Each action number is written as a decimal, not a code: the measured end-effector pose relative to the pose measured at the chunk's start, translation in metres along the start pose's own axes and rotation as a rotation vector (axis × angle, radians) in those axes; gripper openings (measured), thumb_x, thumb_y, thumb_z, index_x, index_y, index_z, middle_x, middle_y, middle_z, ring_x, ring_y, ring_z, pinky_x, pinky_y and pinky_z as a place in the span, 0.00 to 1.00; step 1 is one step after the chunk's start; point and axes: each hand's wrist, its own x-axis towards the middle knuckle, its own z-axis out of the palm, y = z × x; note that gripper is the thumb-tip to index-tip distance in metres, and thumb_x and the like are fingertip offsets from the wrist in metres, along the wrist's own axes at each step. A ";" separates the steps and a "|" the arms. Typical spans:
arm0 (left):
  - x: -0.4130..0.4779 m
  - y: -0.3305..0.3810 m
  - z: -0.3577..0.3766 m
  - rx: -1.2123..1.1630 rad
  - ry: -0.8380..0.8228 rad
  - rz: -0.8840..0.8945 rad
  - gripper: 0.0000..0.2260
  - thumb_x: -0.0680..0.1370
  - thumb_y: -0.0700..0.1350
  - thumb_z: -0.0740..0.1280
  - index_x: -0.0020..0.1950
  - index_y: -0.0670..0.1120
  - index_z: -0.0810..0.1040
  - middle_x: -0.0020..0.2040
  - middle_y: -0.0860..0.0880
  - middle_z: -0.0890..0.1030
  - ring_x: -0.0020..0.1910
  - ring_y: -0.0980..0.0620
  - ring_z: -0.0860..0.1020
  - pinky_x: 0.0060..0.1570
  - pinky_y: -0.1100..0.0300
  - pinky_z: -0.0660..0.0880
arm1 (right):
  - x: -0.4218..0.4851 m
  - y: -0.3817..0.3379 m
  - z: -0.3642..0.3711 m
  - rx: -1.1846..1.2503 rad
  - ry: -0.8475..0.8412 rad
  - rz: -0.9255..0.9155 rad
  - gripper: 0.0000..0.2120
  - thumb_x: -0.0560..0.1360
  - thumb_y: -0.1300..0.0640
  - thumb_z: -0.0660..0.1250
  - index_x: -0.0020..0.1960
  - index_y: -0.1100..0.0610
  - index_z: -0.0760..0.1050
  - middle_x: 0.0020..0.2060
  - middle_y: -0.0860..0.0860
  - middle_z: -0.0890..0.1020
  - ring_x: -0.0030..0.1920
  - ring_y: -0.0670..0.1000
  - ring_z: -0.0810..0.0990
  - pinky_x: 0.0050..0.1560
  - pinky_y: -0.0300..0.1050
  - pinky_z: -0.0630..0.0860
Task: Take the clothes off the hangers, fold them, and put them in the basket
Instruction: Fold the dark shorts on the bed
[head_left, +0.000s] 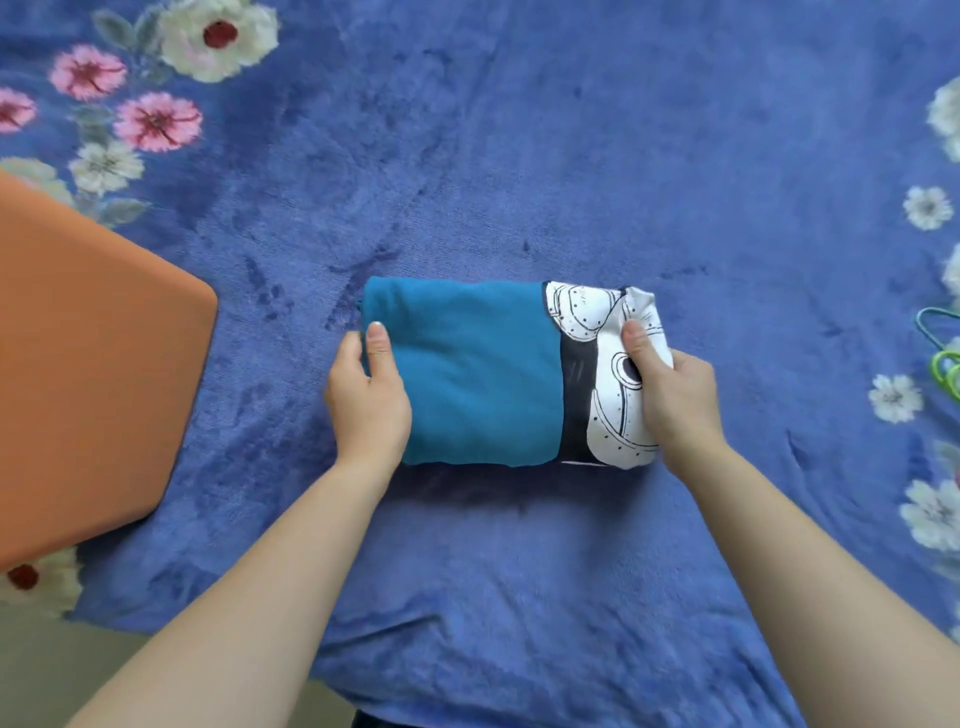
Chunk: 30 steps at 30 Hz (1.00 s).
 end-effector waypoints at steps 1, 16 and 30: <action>0.001 -0.004 0.003 0.033 0.006 -0.027 0.19 0.84 0.51 0.56 0.34 0.47 0.59 0.29 0.52 0.63 0.29 0.54 0.63 0.34 0.54 0.59 | 0.002 0.003 0.003 -0.049 0.019 0.014 0.28 0.74 0.37 0.67 0.30 0.56 0.62 0.27 0.49 0.67 0.32 0.50 0.65 0.32 0.45 0.61; -0.028 0.026 0.025 0.575 -0.162 0.569 0.24 0.81 0.54 0.50 0.76 0.49 0.64 0.79 0.45 0.59 0.78 0.47 0.54 0.74 0.51 0.44 | -0.031 -0.005 0.037 -0.774 0.165 -0.735 0.24 0.81 0.48 0.50 0.75 0.50 0.65 0.77 0.51 0.62 0.77 0.51 0.54 0.75 0.50 0.45; 0.020 0.008 0.049 0.868 -0.360 0.460 0.33 0.77 0.59 0.39 0.78 0.48 0.61 0.79 0.48 0.59 0.79 0.47 0.49 0.74 0.51 0.36 | 0.012 0.005 0.037 -0.708 -0.110 -0.458 0.27 0.77 0.41 0.45 0.76 0.41 0.61 0.78 0.43 0.58 0.77 0.40 0.47 0.76 0.46 0.37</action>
